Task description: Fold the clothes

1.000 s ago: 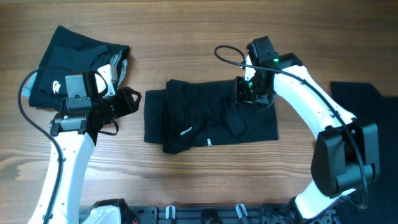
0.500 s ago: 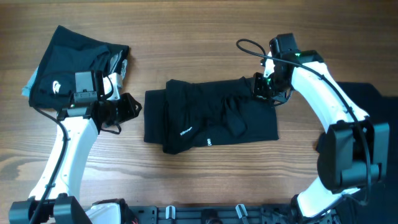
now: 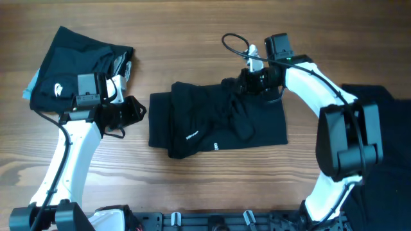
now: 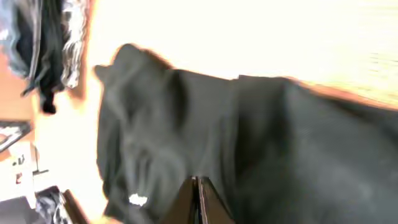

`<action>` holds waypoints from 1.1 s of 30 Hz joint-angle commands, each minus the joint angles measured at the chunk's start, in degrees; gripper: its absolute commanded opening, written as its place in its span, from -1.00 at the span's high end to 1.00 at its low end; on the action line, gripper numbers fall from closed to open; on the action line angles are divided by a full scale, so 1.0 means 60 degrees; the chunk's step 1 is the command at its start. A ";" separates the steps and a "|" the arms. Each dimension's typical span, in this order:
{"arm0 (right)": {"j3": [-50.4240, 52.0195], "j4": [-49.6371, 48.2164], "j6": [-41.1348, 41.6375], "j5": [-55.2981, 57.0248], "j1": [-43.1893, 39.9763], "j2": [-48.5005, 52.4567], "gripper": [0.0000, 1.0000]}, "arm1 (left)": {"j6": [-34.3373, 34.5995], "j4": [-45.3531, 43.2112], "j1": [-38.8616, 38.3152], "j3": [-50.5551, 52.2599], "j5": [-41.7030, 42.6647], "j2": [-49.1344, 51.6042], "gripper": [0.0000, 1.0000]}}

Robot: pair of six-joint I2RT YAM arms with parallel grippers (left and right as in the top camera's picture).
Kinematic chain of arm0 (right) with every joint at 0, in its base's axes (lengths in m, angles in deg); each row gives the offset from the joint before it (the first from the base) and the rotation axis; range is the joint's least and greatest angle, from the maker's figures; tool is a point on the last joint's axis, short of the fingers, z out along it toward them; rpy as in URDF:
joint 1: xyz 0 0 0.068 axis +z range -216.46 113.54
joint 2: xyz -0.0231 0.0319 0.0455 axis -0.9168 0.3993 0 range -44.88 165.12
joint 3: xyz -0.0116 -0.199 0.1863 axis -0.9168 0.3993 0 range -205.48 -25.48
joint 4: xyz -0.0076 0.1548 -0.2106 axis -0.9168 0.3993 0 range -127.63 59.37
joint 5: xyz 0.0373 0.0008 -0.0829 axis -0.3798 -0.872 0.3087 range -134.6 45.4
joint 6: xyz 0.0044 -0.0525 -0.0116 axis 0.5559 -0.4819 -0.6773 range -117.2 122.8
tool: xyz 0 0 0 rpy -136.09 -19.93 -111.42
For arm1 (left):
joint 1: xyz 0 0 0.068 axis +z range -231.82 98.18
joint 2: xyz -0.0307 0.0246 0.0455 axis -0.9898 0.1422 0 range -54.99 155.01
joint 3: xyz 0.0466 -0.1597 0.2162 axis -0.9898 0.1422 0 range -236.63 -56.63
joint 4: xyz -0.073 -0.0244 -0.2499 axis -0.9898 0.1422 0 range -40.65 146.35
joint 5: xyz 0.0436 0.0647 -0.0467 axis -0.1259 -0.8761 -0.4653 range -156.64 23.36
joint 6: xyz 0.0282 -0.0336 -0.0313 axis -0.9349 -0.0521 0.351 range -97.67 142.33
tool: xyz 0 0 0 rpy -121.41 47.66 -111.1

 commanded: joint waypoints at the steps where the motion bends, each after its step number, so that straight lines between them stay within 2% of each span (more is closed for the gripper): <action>1: -0.0146 0.1293 -0.0576 0.1541 -0.0066 -0.1155 0.88 | -0.0084 -0.0044 0.0007 -0.0124 0.0015 0.0036 0.33; 2: -0.0142 0.2208 -0.0525 0.2590 -0.0044 -0.1202 0.88 | -0.0084 -0.0069 0.0007 -0.0124 0.0015 0.0036 0.32; 4: 0.0007 0.2725 -0.0029 0.3534 -0.0036 -0.1107 0.86 | -0.0084 -0.0109 0.0007 -0.0124 0.0015 0.0036 0.32; 7: 0.0401 0.2714 0.1188 0.4743 -0.0040 -0.0882 0.86 | -0.0084 -0.0171 0.0007 -0.0124 0.0015 0.0036 0.32; 9: 0.0867 0.2302 0.1515 0.4779 -0.0036 -0.0696 0.86 | -0.0084 -0.0171 0.0007 -0.0124 0.0015 0.0036 0.32; 14: 0.1606 0.2091 0.0262 0.2710 0.0423 -0.0426 0.88 | -0.0084 -0.0171 0.0007 -0.0124 0.0015 0.0036 0.32; 17: 0.1894 0.2350 -0.1337 0.0678 0.1515 -0.0426 0.89 | -0.0084 -0.0178 0.0007 -0.0124 0.0015 0.0036 0.32; 22: 0.1515 0.3483 -0.2728 0.0776 0.2860 -0.0681 0.92 | -0.0084 -0.0168 0.0007 -0.0124 0.0015 0.0036 0.31; 24: 0.1377 0.3643 -0.2641 0.1166 0.2929 -0.1009 0.91 | -0.0084 -0.0160 0.0007 -0.0124 0.0015 0.0036 0.31; 25: 0.1330 0.3563 -0.2138 0.1767 0.2885 -0.1290 0.92 | -0.0084 -0.0135 0.0007 -0.0124 0.0011 0.0036 0.30; 27: 0.1249 0.3264 -0.1155 0.3016 0.2619 -0.2000 0.92 | -0.0080 -0.0022 0.0007 -0.0120 0.0015 0.0036 0.15; 32: 0.1242 0.2273 0.0262 0.3246 0.1687 -0.3453 0.85 | -0.0076 0.0277 0.0007 -0.0084 0.0033 0.0120 -0.19; 33: 0.1242 0.2102 0.0656 0.3235 0.1373 -0.3730 0.83 | -0.0084 0.0288 0.0007 -0.0058 0.0226 0.0266 -0.31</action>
